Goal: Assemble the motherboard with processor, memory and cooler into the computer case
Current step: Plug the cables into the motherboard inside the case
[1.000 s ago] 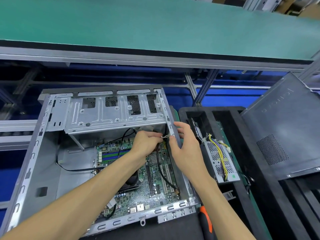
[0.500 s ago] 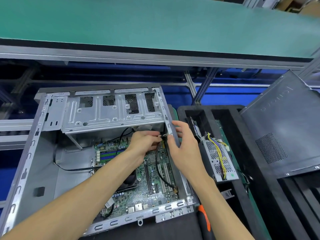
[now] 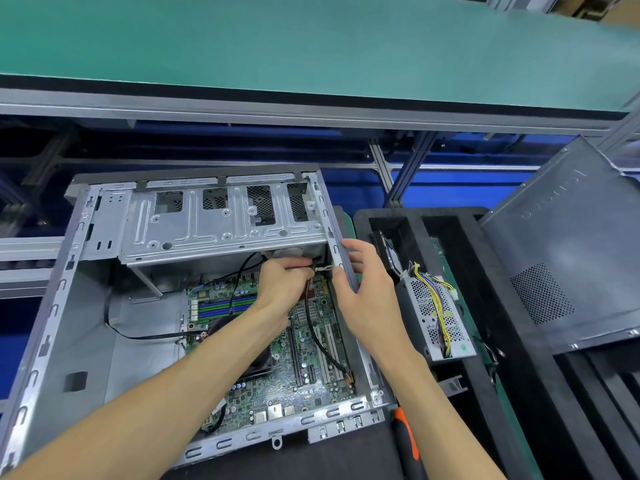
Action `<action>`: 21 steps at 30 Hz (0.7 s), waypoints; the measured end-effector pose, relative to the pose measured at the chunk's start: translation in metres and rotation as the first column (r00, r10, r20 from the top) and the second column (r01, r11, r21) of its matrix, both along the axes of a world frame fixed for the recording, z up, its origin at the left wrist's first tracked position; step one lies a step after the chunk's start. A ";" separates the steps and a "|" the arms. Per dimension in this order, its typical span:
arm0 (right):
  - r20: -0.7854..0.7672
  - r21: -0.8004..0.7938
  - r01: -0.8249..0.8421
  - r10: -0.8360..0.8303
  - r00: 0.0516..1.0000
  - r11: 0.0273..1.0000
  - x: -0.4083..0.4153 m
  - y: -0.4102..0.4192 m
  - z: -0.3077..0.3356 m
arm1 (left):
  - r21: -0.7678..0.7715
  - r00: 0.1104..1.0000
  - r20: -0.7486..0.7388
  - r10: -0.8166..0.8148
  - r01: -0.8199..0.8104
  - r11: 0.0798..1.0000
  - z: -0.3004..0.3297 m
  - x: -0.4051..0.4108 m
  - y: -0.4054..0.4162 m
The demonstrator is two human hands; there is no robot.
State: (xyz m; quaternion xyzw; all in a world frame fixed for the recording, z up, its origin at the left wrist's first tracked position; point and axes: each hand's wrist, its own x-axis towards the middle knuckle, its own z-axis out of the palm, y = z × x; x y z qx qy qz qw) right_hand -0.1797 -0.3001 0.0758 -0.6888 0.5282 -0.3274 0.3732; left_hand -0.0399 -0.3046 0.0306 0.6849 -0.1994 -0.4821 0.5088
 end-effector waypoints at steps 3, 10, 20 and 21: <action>0.001 -0.003 0.000 0.000 1.000 1.000 0.001 0.000 0.000 | 0.002 1.000 0.011 -0.026 0.026 1.000 0.000 0.000 -0.002; 0.007 -0.009 0.003 -0.003 1.000 1.000 0.001 0.000 0.001 | 0.033 0.990 0.117 -0.082 0.079 0.996 0.000 -0.003 -0.004; 0.020 0.002 0.002 -0.002 1.000 1.000 0.000 0.000 0.002 | -0.006 0.817 0.547 -0.181 0.219 0.976 0.004 -0.003 0.003; 0.018 0.002 0.000 0.000 1.000 1.000 0.000 0.000 0.002 | -0.003 0.822 0.541 -0.179 0.214 0.977 0.003 0.000 0.005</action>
